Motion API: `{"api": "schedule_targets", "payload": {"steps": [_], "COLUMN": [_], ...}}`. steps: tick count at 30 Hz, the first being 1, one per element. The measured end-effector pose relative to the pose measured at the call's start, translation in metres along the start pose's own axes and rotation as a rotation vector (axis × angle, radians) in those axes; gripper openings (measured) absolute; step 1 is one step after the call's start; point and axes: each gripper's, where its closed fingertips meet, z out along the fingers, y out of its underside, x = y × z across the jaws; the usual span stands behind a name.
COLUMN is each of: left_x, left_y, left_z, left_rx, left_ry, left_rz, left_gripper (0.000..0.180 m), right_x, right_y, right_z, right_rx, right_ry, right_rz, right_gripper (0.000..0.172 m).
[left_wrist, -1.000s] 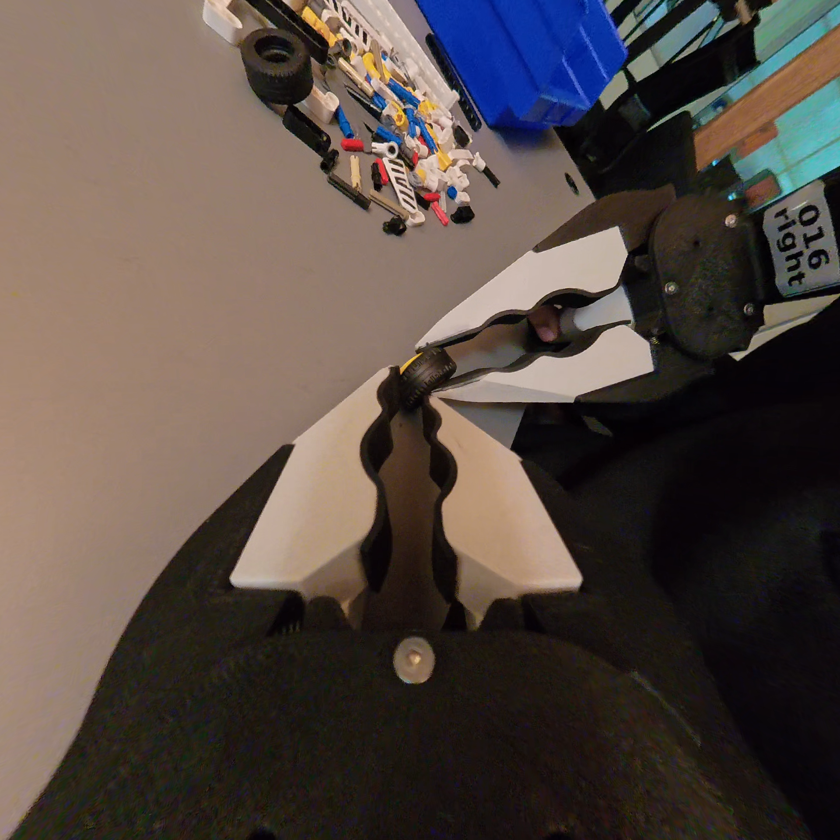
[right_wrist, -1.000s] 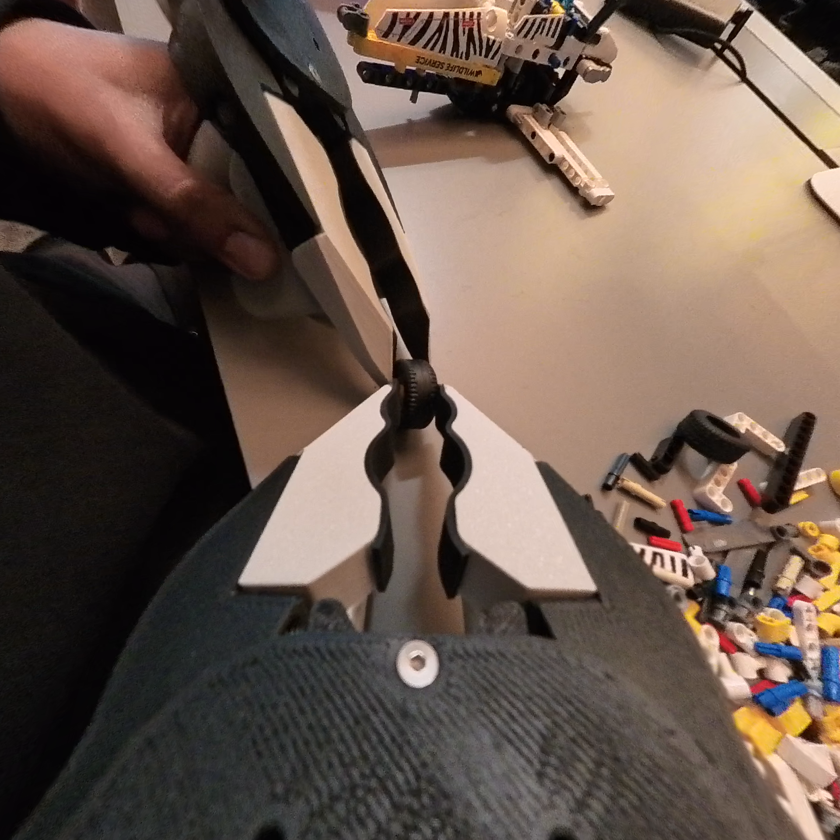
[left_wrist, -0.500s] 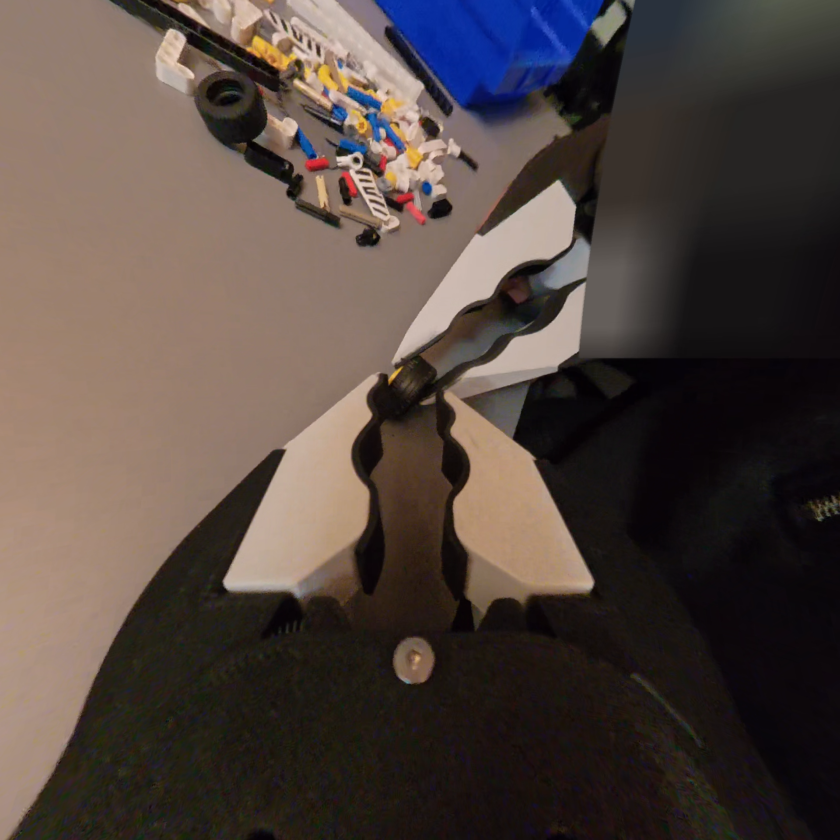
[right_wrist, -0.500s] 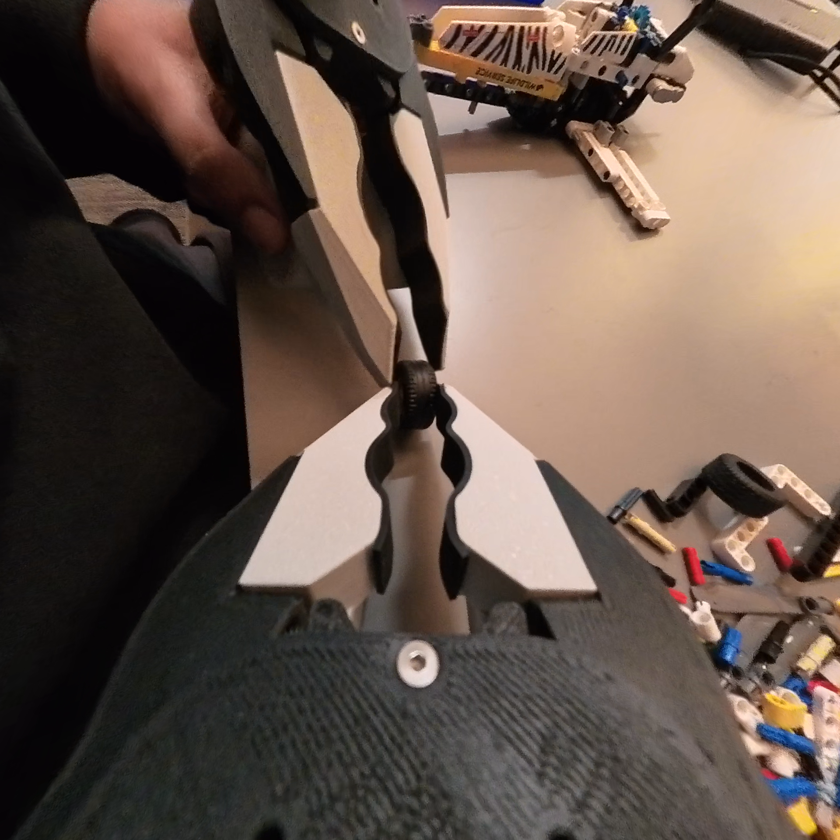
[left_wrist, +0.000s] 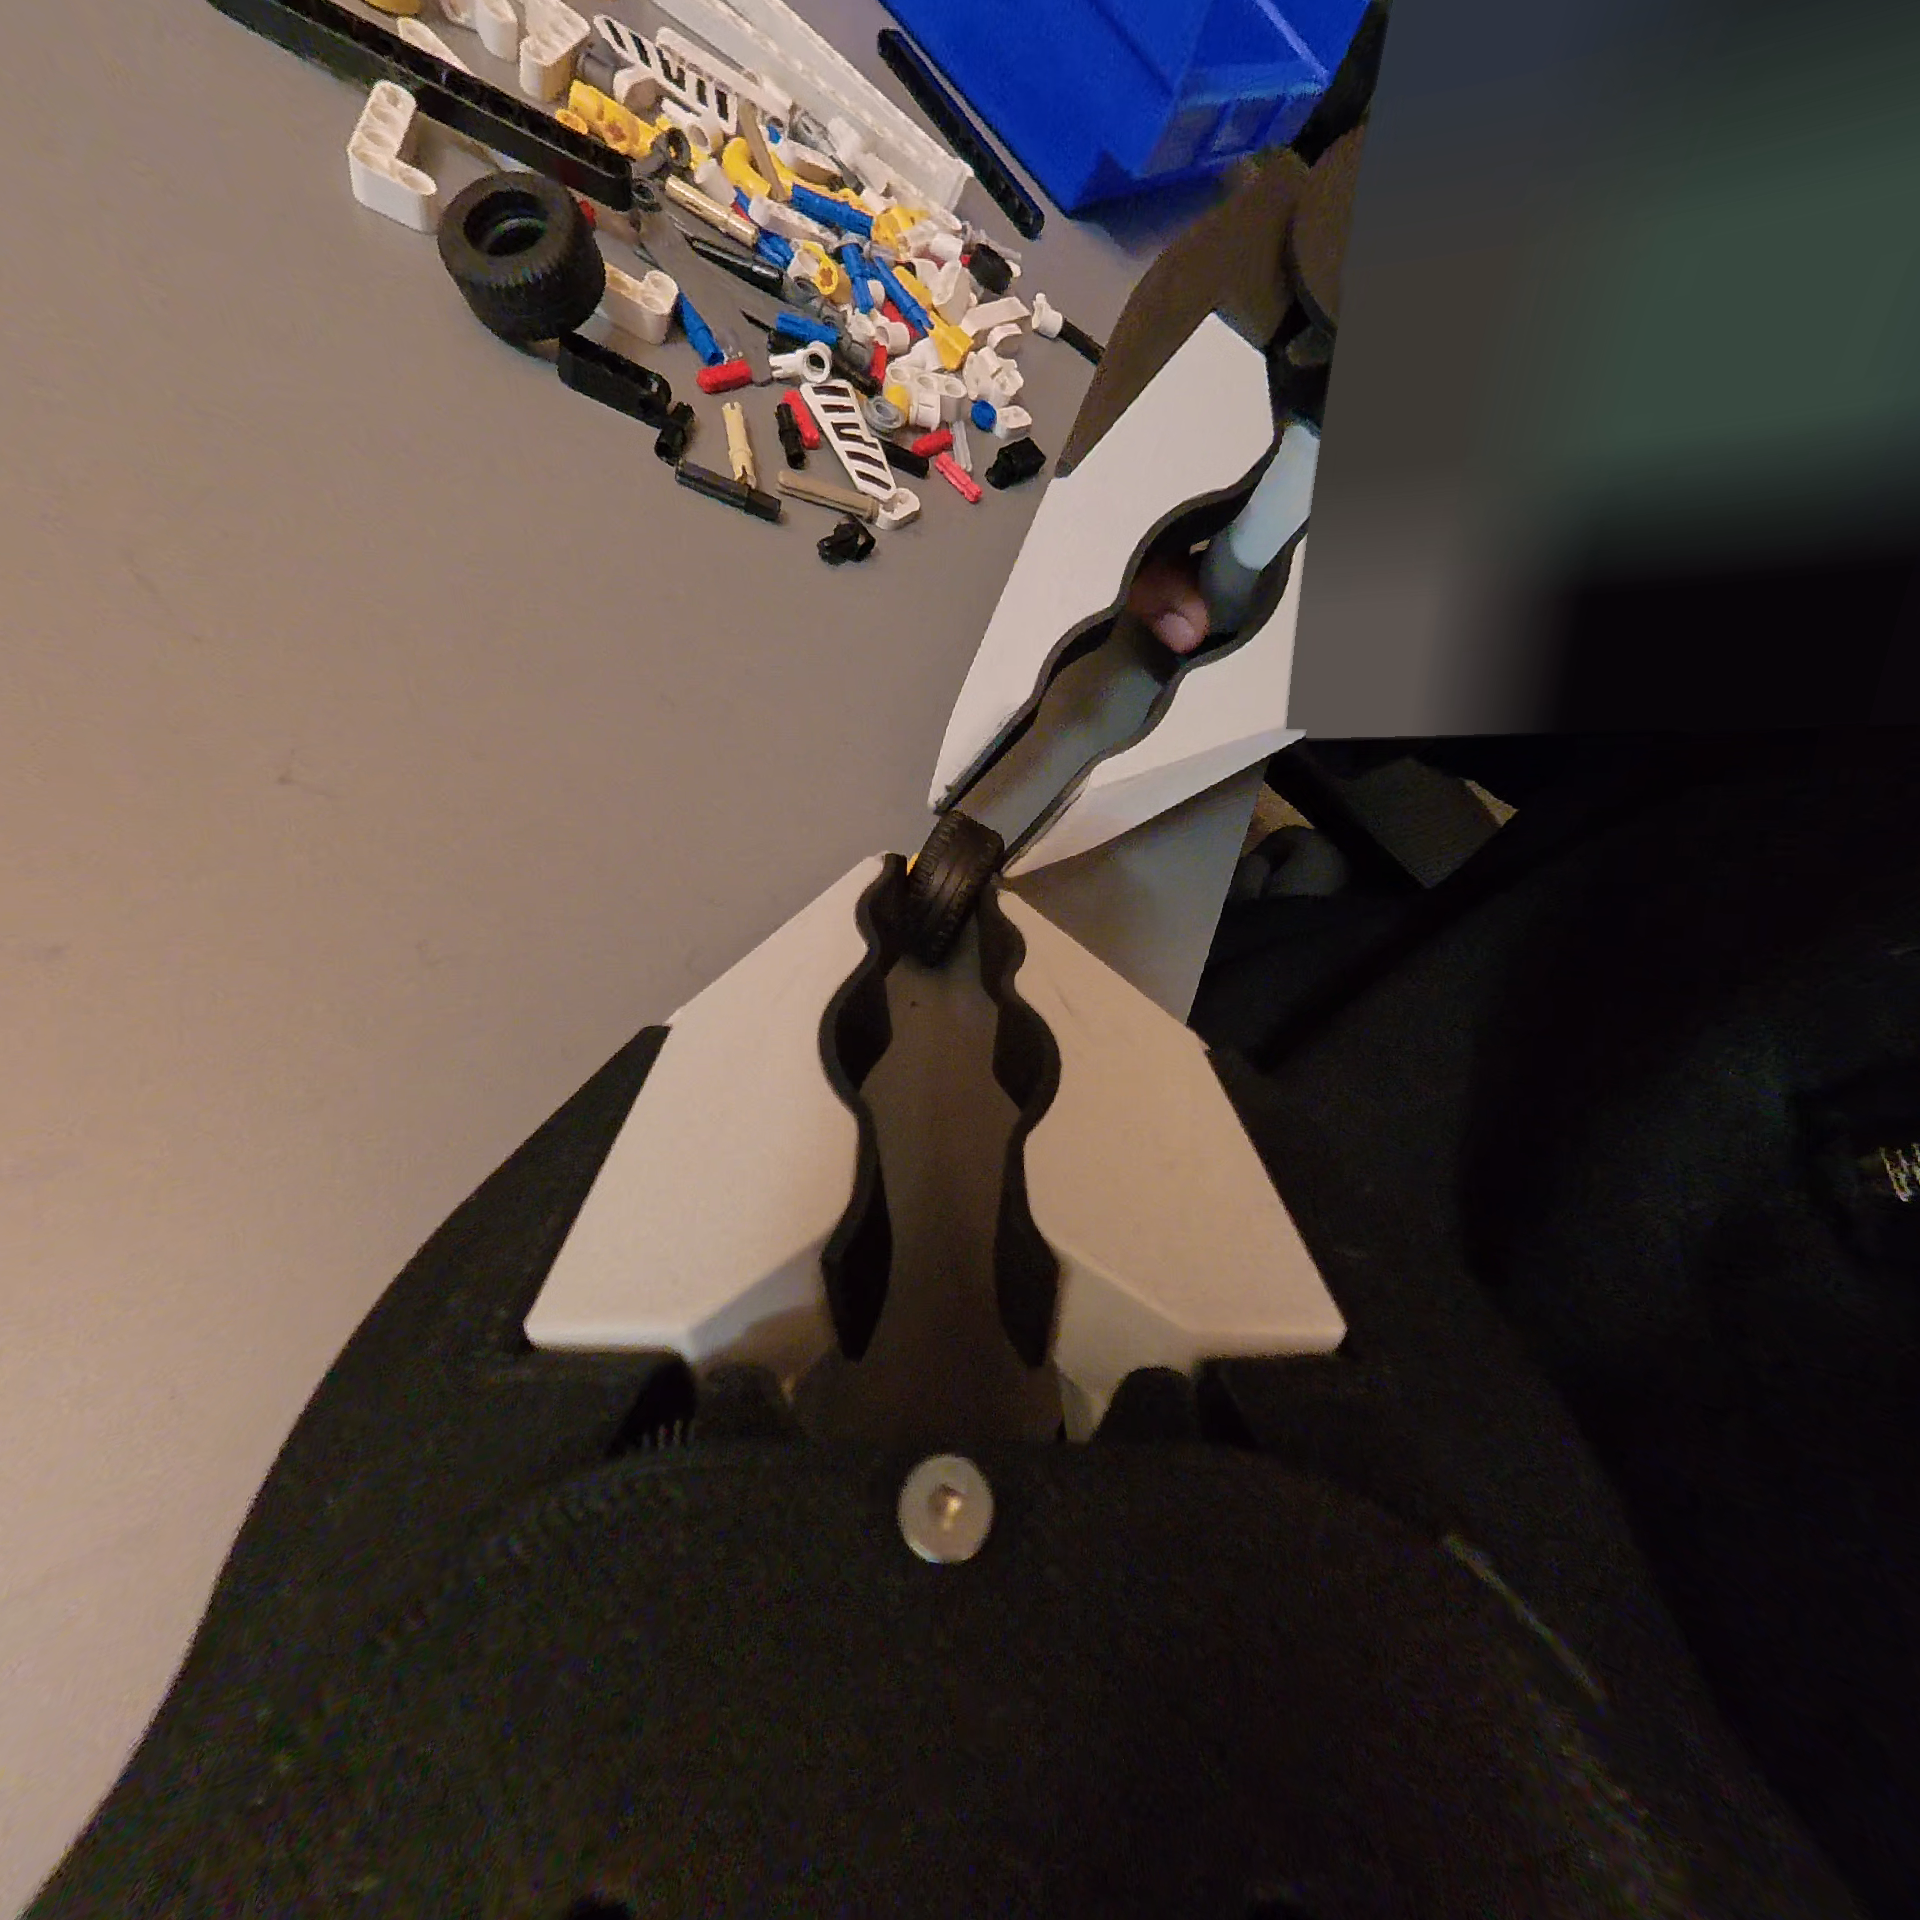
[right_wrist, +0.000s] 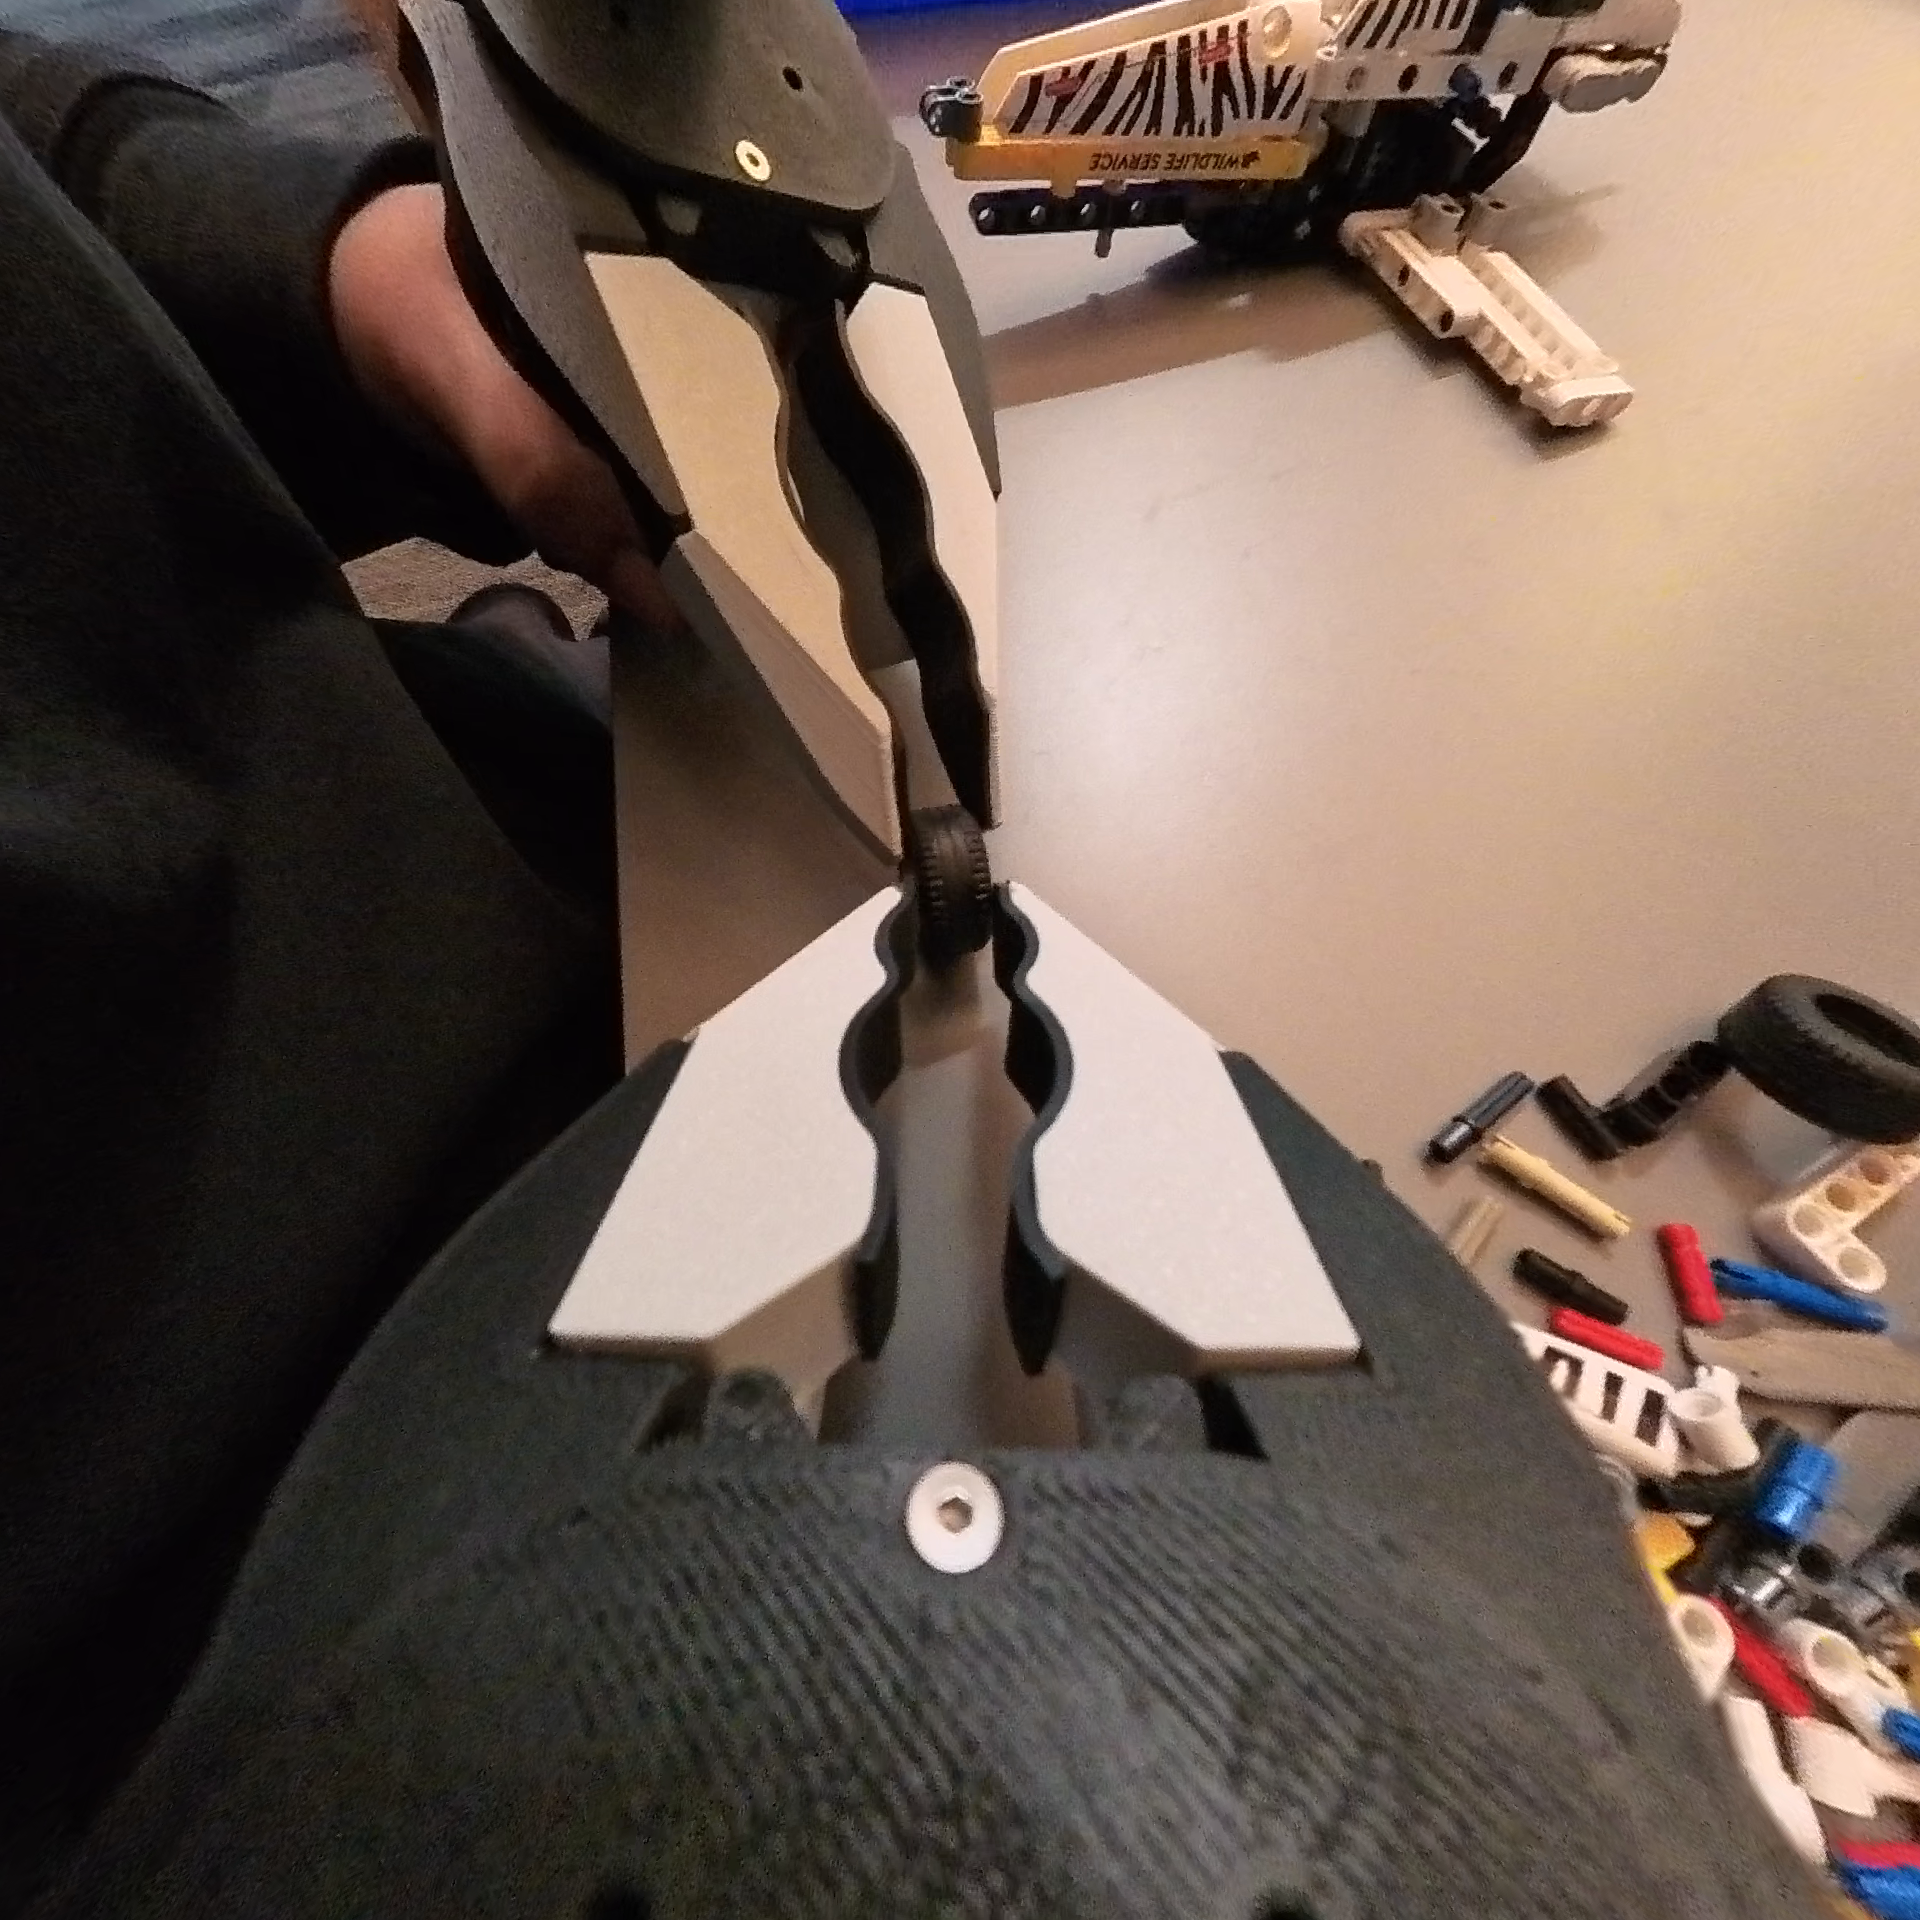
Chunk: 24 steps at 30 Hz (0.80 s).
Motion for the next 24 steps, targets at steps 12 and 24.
{"api": "schedule_targets", "payload": {"steps": [12, 24], "left_x": [-0.01, -0.02], "left_y": [-0.001, -0.003], "left_z": [0.0, 0.003], "left_rx": [0.008, -0.003], "left_ry": [-0.009, -0.033], "left_rz": [-0.078, -0.115], "left_gripper": [0.011, 0.011], "right_x": [0.01, 0.02], "right_y": [-0.003, -0.001], "right_z": [0.007, 0.009], "right_rx": [-0.02, -0.026], "right_ry": [-0.045, -0.161], "right_rz": [0.044, 0.336], "right_gripper": [0.011, 0.009]}}
